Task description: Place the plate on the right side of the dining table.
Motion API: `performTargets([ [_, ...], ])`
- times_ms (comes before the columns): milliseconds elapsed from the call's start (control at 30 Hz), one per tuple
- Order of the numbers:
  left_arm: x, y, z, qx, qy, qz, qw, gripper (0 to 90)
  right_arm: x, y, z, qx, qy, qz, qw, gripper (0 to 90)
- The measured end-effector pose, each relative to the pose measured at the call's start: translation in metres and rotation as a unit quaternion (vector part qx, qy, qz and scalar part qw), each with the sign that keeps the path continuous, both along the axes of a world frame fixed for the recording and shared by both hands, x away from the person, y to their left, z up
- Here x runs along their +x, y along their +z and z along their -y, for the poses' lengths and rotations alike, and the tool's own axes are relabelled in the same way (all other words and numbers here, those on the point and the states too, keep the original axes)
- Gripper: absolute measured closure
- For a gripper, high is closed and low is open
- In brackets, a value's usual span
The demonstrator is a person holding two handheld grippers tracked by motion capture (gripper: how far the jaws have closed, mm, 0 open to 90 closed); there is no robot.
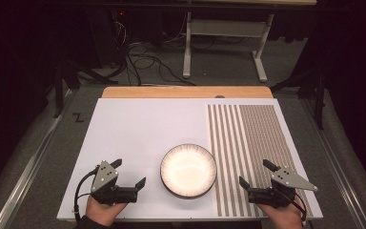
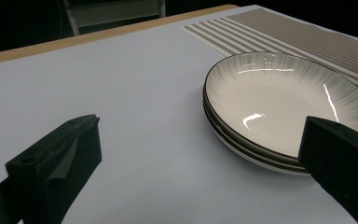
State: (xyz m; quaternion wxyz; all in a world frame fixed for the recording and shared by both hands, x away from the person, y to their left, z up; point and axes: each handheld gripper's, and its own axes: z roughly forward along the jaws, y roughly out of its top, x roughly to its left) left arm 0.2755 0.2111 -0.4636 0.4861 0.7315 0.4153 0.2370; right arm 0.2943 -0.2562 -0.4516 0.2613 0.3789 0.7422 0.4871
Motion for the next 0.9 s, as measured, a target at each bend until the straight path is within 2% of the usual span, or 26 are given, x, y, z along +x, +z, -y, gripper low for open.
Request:
performTargets([
  [300, 0.003, -0.003, -0.004, 0.003, 0.003, -0.005, 1.0000, 0.5, -0.001, 0.000, -0.002, 0.002, 0.000, -0.001, 1.0000, 0.4],
  [500, 0.005, -0.004, -0.003, 0.006, 0.003, -0.006, 1.0000, 0.5, -0.003, 0.000, -0.004, -0.002, 0.007, 0.008, 0.9999, 3.5],
  [667, 0.008, -0.006, -0.002, 0.009, 0.000, -0.010, 0.9999, 0.5, -0.003, 0.001, -0.008, -0.008, 0.012, 0.011, 0.9998, 14.3],
  [700, 0.008, -0.006, -0.001, 0.009, 0.000, -0.010, 0.9999, 0.5, -0.002, 0.002, -0.010, -0.010, 0.014, 0.018, 0.9997, 18.0],
  [733, 0.009, -0.006, -0.001, 0.010, -0.001, -0.010, 0.9999, 0.5, -0.002, 0.002, -0.010, -0.010, 0.014, 0.018, 0.9997, 18.0],
  [833, 0.010, -0.007, -0.002, 0.012, -0.002, -0.012, 0.9999, 0.5, 0.002, 0.003, -0.015, -0.015, 0.020, 0.023, 0.9994, 27.9],
  [900, 0.011, -0.007, -0.001, 0.011, -0.002, -0.011, 0.9999, 0.5, 0.007, 0.003, -0.020, -0.006, 0.017, 0.018, 0.9997, 33.6],
])
